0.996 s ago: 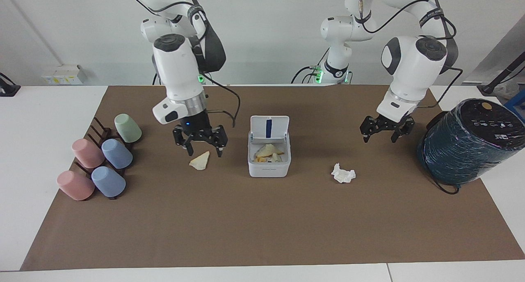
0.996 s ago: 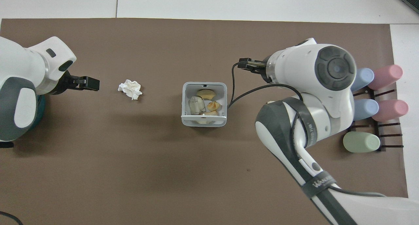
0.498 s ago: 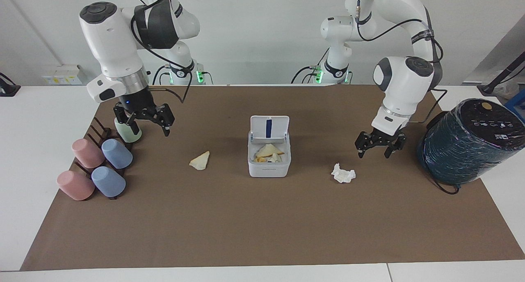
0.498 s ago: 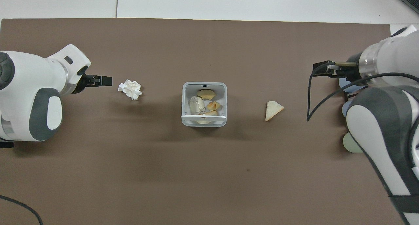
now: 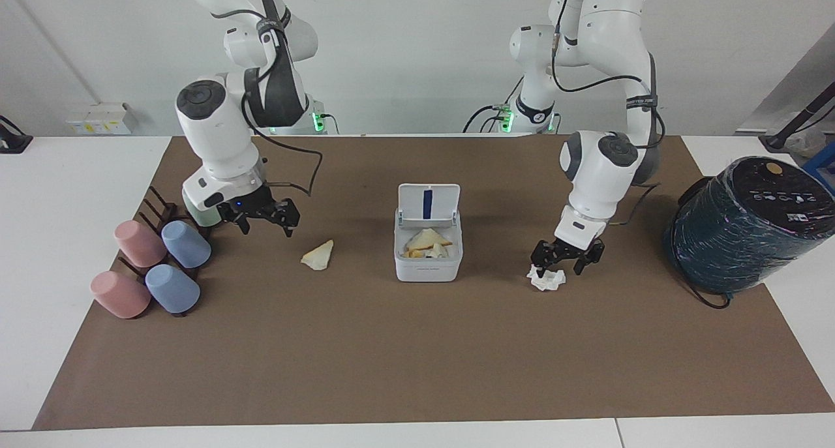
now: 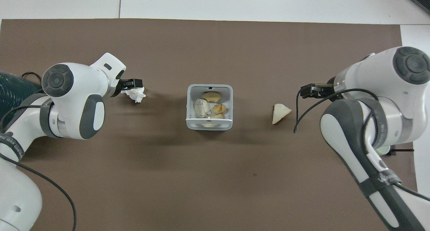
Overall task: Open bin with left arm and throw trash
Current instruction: 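Grasp the paper with the left gripper while the right gripper grasps the cracker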
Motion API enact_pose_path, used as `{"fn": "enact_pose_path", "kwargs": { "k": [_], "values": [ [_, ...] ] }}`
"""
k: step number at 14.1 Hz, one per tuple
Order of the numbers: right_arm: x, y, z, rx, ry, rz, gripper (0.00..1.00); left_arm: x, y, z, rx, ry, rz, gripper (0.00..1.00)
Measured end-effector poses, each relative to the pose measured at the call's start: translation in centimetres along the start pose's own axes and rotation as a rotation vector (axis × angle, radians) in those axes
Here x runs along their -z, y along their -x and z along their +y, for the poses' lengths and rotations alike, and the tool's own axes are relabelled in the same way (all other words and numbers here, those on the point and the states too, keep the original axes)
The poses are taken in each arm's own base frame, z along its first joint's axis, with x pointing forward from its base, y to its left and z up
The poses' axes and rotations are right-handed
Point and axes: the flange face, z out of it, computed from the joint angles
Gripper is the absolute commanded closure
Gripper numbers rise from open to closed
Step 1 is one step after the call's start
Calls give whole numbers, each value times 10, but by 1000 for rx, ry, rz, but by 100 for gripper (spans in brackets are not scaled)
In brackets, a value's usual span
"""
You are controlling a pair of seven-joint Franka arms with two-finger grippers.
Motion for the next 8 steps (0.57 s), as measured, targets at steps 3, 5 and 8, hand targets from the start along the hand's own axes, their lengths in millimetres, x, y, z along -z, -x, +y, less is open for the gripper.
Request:
{"fn": "enact_pose_path", "kwargs": {
  "k": [3, 5, 8],
  "values": [
    [-36, 16, -29, -134, 9, -24, 0, -8, 5, 5, 7, -2, -15, 0],
    [-52, 33, -46, -167, 18, -42, 0, -16, 13, 3, 7, -8, -36, 8],
    [-83, 51, -43, -198, 22, -46, 0, -21, 18, 1, 8, -12, -48, 30]
  ]
}}
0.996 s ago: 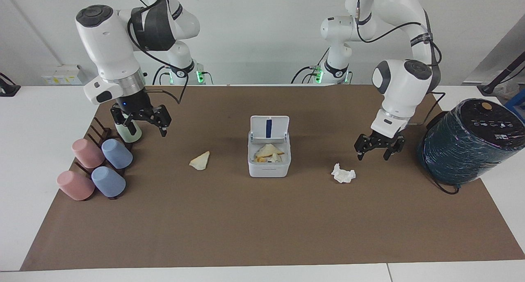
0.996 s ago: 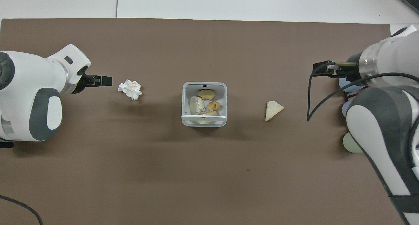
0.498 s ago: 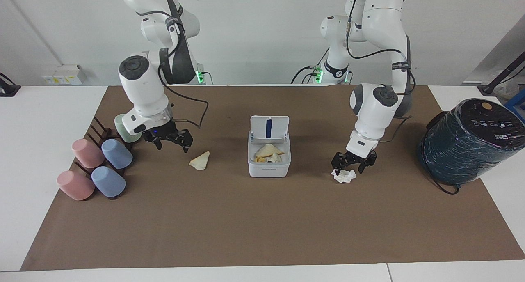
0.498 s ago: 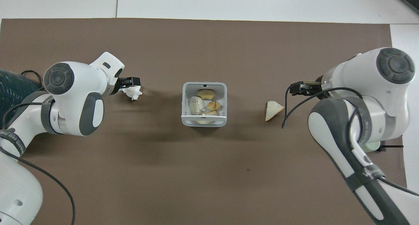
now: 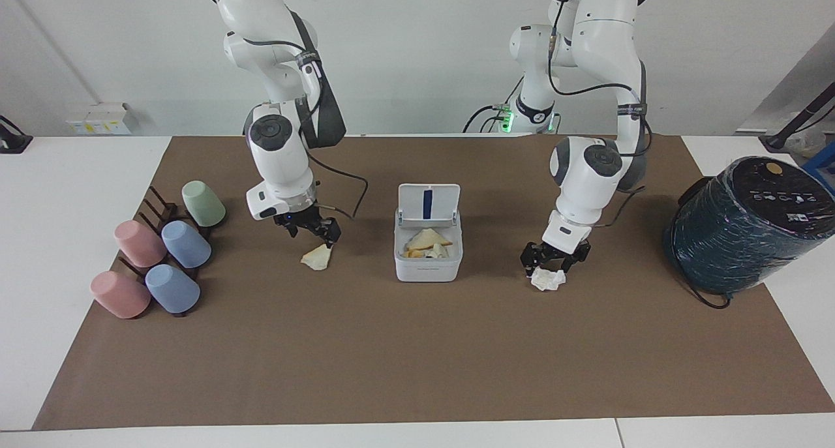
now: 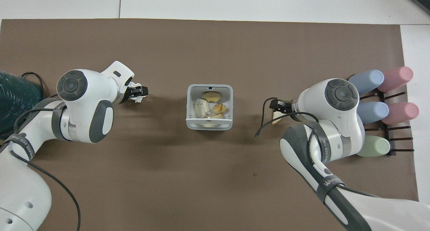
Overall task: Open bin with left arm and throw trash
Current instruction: 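Grasp the paper with the left gripper while the right gripper grasps the cracker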
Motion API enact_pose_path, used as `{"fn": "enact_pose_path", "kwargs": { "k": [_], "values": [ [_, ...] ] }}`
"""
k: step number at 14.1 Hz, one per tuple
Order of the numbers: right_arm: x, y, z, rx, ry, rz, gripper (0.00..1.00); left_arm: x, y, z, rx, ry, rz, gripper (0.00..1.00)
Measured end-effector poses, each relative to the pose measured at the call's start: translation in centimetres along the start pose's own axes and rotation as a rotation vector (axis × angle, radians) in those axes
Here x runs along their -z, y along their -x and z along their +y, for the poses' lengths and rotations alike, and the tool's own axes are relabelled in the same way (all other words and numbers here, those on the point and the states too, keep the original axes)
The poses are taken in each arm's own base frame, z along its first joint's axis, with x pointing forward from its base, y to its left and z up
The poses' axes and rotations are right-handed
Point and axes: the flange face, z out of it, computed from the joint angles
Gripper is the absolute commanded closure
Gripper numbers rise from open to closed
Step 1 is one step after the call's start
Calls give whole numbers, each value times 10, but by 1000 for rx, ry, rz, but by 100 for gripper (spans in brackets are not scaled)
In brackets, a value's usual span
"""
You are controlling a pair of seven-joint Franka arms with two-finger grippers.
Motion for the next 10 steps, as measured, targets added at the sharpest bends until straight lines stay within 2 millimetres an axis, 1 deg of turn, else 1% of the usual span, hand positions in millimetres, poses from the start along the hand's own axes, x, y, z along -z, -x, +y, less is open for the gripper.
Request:
{"fn": "enact_pose_path", "kwargs": {
  "k": [1, 3, 7, 8, 10],
  "values": [
    [-7, 3, 3, -10, 5, -6, 0, 0, 0, 0, 0, 0, -1, 40],
    [-15, 6, 6, -41, 4, -8, 0, 0, 0, 0, 0, 0, 0, 62],
    [-28, 12, 9, -84, -31, 5, 0, 0, 0, 0, 0, 1, 5, 96],
    [-31, 14, 10, -87, -31, -1, 0, 0, 0, 0, 0, 2, 6, 100],
    [-36, 17, 11, -87, -30, -2, 0, 2, -2, 1, 0, 3, 12, 100]
  ]
}}
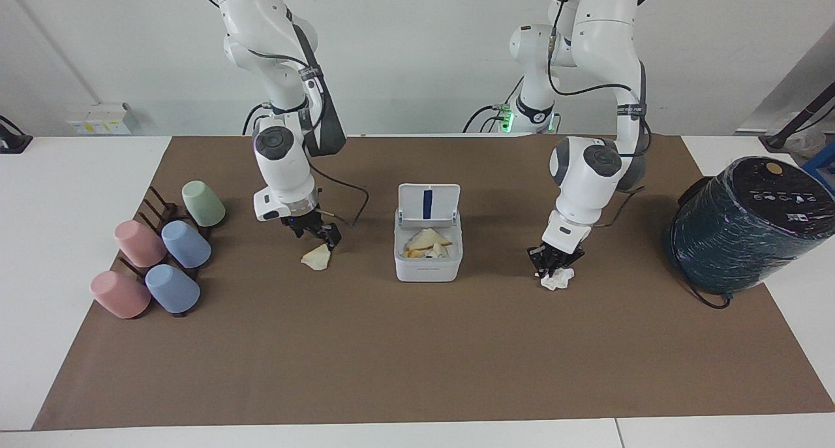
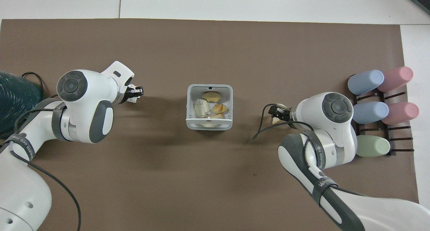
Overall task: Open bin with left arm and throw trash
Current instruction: 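Grasp the paper with the left gripper while the right gripper grasps the cracker, then release the paper with the left gripper while the right gripper carries the cracker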
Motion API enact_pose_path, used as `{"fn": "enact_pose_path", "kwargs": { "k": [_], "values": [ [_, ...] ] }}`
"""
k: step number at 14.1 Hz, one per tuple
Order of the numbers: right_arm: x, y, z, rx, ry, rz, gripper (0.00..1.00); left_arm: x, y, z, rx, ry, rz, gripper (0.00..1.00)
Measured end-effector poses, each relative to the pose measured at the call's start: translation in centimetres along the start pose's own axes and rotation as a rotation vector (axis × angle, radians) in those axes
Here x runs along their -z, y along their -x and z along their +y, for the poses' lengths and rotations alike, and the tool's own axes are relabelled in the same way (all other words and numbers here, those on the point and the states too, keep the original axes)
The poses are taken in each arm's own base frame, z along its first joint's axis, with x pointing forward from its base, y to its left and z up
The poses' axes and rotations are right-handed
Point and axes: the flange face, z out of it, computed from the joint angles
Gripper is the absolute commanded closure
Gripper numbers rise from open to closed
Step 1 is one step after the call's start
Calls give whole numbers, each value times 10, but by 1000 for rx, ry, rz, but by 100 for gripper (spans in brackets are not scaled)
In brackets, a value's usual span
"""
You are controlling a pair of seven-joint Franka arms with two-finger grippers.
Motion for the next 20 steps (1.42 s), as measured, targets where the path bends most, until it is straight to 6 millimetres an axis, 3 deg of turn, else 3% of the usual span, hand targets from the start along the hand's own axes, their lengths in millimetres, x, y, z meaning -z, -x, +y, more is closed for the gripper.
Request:
{"fn": "enact_pose_path", "kwargs": {
  "k": [4, 5, 6, 7, 9, 11, 13, 16, 19, 20],
  "values": [
    [-18, 4, 1, 3, 12, -10, 0, 24, -21, 7, -1, 17, 54, 100],
    [-21, 4, 0, 5, 10, -8, 28, 36, -30, 10, -2, 20, 61, 100],
    [-21, 5, -1, 8, 10, -6, 84, 51, -39, 15, -4, 20, 55, 100],
    [-20, 5, -2, 10, 8, -4, 100, 69, -47, 22, -2, 26, 47, 100],
    [-16, 6, -6, 7, -1, 2, 100, 108, -57, 52, 26, 59, 37, 100],
    [-12, 6, -11, -5, -8, 6, 100, 138, -51, 100, 59, 89, 42, 100],
    [-7, 2, -10, -17, 5, -9, 100, 145, -27, 158, 65, 114, 30, 100],
    [13, -10, -15, -24, 23, -33, 100, 144, 17, 227, 30, 136, 2, 100],
    [50, -28, -19, -38, 16, -30, 100, 145, 52, 270, -22, 148, -19, 100],
    [67, -35, -19, -46, 13, -28, 100, 142, 63, 280, -39, 145, -30, 89]
  ]
}}
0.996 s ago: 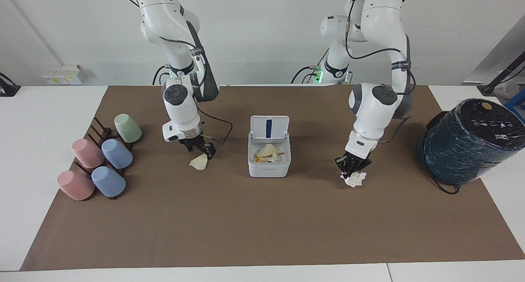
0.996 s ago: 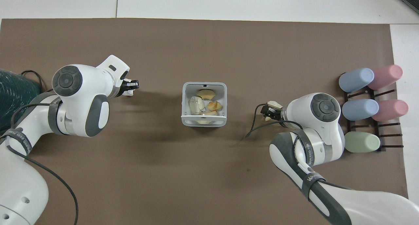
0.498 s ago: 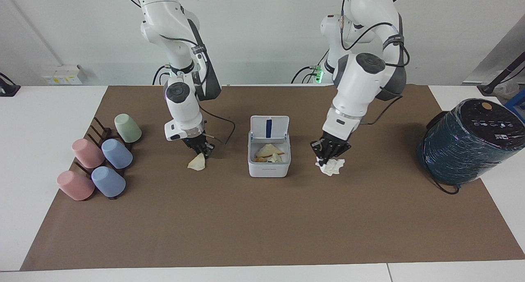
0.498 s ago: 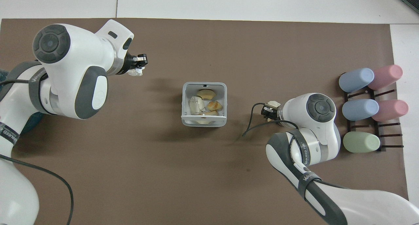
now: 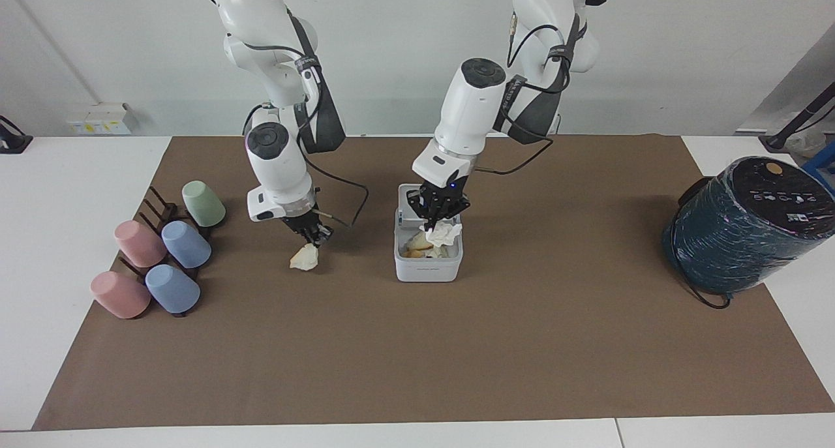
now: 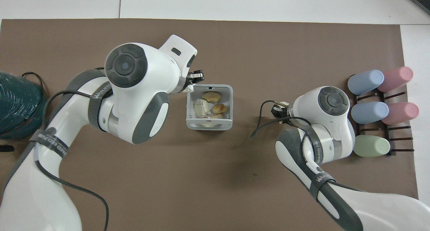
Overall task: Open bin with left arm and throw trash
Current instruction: 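Release the paper with the left gripper while the right gripper carries the cracker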
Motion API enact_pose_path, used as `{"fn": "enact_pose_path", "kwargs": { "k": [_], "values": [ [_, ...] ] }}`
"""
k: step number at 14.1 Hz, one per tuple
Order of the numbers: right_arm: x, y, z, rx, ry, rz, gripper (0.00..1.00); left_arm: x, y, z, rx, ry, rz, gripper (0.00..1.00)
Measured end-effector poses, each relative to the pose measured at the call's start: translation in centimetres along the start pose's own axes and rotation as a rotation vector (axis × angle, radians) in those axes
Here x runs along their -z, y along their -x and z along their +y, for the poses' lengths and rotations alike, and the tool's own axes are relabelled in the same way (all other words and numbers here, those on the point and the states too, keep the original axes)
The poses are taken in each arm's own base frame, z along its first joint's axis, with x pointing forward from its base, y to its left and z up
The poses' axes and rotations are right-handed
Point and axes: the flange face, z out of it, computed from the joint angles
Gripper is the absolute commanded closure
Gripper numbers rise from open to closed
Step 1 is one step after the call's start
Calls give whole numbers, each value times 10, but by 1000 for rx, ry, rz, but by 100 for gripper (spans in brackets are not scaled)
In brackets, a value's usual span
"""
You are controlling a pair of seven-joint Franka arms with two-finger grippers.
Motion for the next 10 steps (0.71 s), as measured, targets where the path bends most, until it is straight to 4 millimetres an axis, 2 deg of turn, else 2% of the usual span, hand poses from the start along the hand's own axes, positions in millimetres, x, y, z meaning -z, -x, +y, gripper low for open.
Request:
{"fn": "enact_pose_path", "kwargs": {
  "k": [1, 2, 3, 6, 10],
  "values": [
    [16, -6, 1, -6, -4, 2, 100, -4, 8, 5, -12, -7, -14, 79],
    [33, -12, 2, -11, -9, 6, 100, -8, 14, 6, -18, -15, -28, 43],
    [49, -18, 2, -16, -14, 9, 100, -11, 16, 5, -19, -21, -36, 0],
    [84, -24, -7, -35, -66, 0, 100, -6, 8, -5, 0, -28, -28, 0],
    [103, -11, -33, -81, -225, -88, 100, 19, -19, -30, 54, -27, 0, 0]
  ]
}}
